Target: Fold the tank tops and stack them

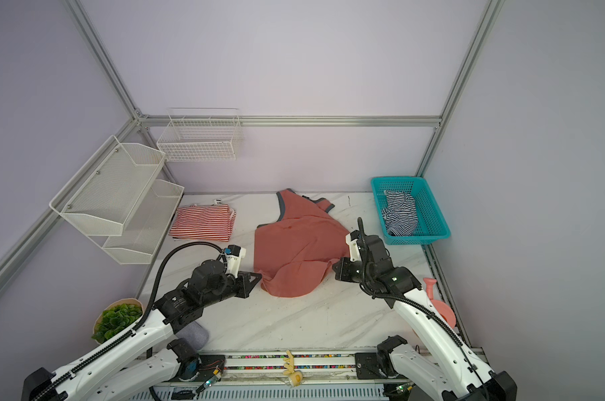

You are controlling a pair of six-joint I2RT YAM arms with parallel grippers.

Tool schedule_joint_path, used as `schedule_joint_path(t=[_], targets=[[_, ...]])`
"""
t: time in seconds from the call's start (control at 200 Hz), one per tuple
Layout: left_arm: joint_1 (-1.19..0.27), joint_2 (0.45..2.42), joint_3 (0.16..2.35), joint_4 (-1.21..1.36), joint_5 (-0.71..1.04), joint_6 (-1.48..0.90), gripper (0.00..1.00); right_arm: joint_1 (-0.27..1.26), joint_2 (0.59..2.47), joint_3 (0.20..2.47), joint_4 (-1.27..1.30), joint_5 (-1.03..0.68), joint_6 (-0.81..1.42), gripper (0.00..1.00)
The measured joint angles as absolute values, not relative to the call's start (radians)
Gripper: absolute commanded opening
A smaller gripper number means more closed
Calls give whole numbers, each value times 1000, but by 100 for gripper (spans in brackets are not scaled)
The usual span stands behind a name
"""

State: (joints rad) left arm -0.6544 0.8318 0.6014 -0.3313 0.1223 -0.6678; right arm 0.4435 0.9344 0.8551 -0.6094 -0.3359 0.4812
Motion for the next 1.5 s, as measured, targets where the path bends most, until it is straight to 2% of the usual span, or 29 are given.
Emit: schedule_joint_path(t=[0.285, 0.43, 0.485, 0.555, 0.63, 0.775, 0.845, 0.955, 1.175, 1.355, 1.5], targets=[[-716, 678, 582, -490, 85, -752, 5, 461, 909, 855, -805, -317, 524, 10], [-747, 596, 564, -572, 72, -794, 14, 461, 881, 862, -886, -298, 538, 14], [-756, 568, 563, -605, 70, -805, 24, 462, 876, 869, -914, -292, 542, 16], [-762, 536, 563, -646, 69, -817, 31, 463, 875, 881, -948, -287, 547, 20], [-767, 498, 563, -690, 65, -824, 42, 463, 875, 894, -984, -277, 548, 31], [-767, 460, 563, -756, 44, -828, 46, 464, 874, 923, -1039, -263, 546, 39], [-767, 463, 564, -772, 25, -826, 47, 464, 874, 940, -1051, -251, 545, 40], [-767, 507, 564, -761, -14, -808, 47, 464, 886, 955, -1044, -239, 545, 38], [-762, 799, 618, -604, -146, -731, 52, 465, 1058, 964, -913, -198, 537, 16], [-691, 1210, 899, -488, -177, -631, 52, 464, 1311, 1055, -721, -126, 497, 6], [-617, 1495, 1143, -442, -150, -574, 51, 438, 1565, 1239, -553, -117, 444, 0]])
